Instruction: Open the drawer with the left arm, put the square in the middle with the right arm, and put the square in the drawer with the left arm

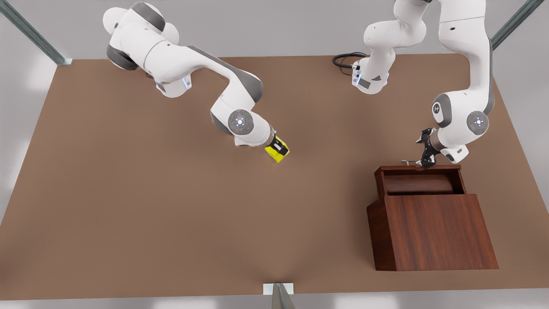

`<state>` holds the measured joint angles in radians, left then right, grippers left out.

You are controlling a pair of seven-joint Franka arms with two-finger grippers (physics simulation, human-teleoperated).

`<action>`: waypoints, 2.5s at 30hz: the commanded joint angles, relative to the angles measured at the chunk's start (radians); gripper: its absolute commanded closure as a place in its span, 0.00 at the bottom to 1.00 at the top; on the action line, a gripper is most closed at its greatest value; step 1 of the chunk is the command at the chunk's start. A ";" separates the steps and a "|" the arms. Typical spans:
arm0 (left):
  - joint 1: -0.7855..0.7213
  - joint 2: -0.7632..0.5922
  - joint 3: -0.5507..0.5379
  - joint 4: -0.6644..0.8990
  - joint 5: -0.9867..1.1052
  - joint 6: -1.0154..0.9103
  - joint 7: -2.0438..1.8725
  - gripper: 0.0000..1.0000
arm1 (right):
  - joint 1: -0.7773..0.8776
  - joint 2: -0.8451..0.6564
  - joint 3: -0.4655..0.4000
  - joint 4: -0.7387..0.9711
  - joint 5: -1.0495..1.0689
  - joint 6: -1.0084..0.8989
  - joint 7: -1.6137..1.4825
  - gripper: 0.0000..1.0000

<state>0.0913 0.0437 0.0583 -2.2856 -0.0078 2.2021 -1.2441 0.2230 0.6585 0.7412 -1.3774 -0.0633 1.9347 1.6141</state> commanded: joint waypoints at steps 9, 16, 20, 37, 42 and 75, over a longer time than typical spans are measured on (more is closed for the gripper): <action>-0.005 -0.033 -0.006 0.011 -0.001 -0.074 -0.015 0.00 | 0.371 0.070 -0.258 0.029 -0.127 0.052 0.409 0.79; -0.010 -0.087 -0.167 0.480 -0.009 -0.613 -0.058 0.00 | 0.358 0.167 -0.293 0.003 -0.125 0.139 0.515 0.79; -0.013 -0.033 -0.201 0.647 0.037 -0.677 0.933 0.00 | 0.343 0.181 -0.295 -0.008 -0.070 0.136 0.503 0.70; -0.013 0.127 -0.199 0.810 0.104 -0.751 1.466 0.00 | 0.322 0.168 -0.292 -0.089 -0.059 0.199 0.136 0.65; -0.015 0.127 -0.201 0.810 0.112 -0.751 1.468 0.00 | 0.300 0.121 -0.284 -0.094 -0.059 0.184 0.103 0.00; -0.679 0.556 -0.258 0.591 0.031 0.027 1.313 0.00 | -0.188 -0.504 -0.704 -0.094 0.051 -0.372 -1.508 0.00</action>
<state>-0.5875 0.5997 -0.1994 -1.6988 0.0254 2.2439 0.0690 0.0381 0.1550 0.0358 -1.4711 -0.0123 1.5640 0.1058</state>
